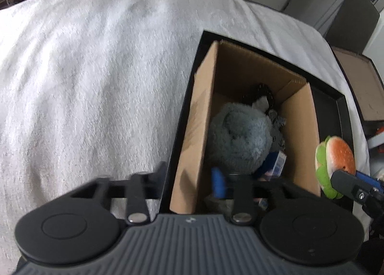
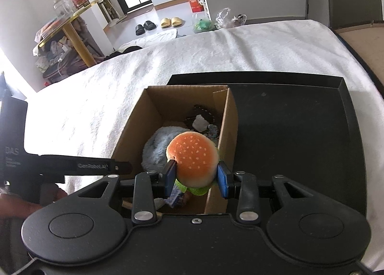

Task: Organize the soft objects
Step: 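Carry the hamburger plush with the right gripper into the box and release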

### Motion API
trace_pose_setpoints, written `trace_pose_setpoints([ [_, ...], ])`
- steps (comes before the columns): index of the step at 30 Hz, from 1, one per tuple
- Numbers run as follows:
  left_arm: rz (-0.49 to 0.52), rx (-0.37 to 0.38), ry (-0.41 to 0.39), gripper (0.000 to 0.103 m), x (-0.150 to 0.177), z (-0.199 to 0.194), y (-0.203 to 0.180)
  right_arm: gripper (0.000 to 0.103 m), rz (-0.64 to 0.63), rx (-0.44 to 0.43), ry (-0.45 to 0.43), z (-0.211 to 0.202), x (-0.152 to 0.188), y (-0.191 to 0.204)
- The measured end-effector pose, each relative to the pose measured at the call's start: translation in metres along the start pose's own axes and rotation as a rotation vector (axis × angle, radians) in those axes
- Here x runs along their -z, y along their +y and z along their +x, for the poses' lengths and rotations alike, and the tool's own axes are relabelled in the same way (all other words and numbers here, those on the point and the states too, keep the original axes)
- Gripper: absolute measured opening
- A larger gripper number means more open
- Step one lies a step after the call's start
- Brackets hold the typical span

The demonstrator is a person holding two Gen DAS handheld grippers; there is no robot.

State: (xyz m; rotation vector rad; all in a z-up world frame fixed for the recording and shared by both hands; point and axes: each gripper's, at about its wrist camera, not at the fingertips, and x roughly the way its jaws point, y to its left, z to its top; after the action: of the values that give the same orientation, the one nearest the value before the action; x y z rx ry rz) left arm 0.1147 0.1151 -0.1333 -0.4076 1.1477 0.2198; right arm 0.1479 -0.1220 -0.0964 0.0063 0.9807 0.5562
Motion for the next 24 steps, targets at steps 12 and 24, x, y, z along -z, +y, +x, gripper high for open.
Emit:
trace_pose_setpoints([
  [12, 0.011, 0.021, 0.019, 0.014, 0.004, 0.003, 0.002, 0.044, -0.015, -0.001, 0.031, 0.002, 0.004, 0.013],
  [24, 0.01, 0.014, 0.023, 0.014, 0.003, 0.003, 0.001, 0.049, 0.032, 0.043, 0.01, -0.011, 0.01, -0.005],
])
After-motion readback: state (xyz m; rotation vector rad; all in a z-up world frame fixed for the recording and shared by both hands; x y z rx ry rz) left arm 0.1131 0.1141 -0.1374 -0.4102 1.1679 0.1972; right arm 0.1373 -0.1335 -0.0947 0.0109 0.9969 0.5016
